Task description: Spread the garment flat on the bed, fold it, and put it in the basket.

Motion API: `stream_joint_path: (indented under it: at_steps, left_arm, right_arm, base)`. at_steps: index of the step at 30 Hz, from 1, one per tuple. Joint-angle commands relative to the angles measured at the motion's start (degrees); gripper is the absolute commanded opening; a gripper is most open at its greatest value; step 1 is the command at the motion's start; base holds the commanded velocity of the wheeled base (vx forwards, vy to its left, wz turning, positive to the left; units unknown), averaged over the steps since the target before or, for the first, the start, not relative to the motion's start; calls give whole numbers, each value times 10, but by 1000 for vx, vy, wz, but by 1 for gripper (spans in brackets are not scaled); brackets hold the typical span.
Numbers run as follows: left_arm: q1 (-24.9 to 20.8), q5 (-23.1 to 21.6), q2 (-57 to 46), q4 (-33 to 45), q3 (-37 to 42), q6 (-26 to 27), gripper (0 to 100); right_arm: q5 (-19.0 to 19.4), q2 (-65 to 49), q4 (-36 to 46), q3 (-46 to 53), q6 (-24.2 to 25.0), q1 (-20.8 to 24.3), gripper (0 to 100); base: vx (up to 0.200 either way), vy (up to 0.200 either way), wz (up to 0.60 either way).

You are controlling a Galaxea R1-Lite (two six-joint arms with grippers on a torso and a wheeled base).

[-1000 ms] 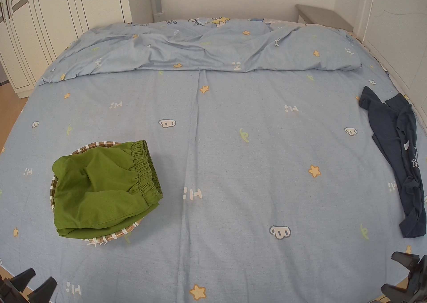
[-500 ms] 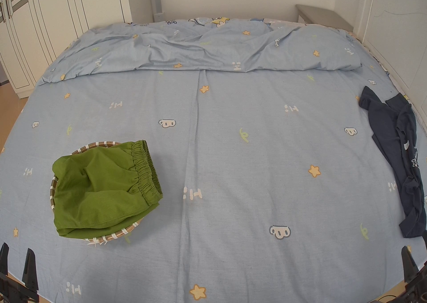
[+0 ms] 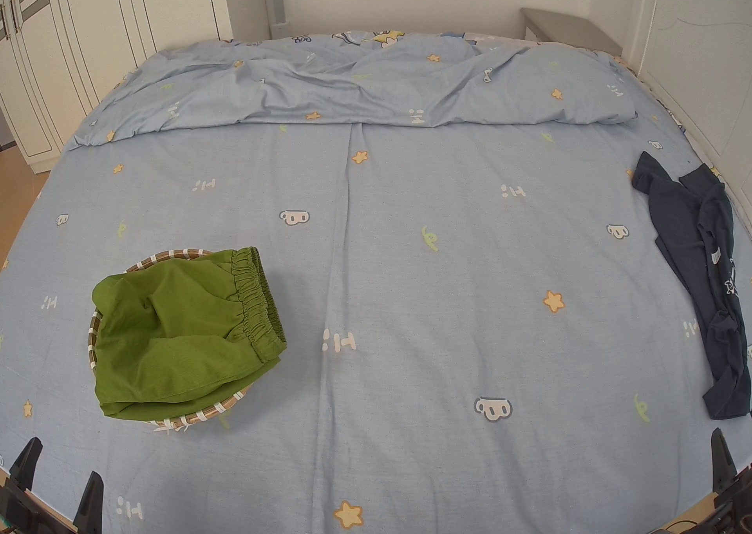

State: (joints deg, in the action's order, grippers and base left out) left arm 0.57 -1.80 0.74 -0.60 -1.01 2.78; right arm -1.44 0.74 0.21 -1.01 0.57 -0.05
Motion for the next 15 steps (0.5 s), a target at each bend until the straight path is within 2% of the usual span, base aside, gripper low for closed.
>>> stream_joint_path:
  at_steps: [1, 5, 15]
  left_arm:
    - [0, -5, -7, 6, 10, -3, 100]
    - [0, 1, -7, 6, 10, -20, 100]
    - [0, 1, -7, 6, 10, -20, 100]
  right_arm:
    - [5, -5, 1, 10, 0, -1, 100]
    - [5, -5, 1, 10, -1, -1, 100]
    - [6, -5, 1, 10, -2, -1, 100]
  base:
    - [0, 0, 0]
    - [0, 0, 0]
    - [0, 0, 0]
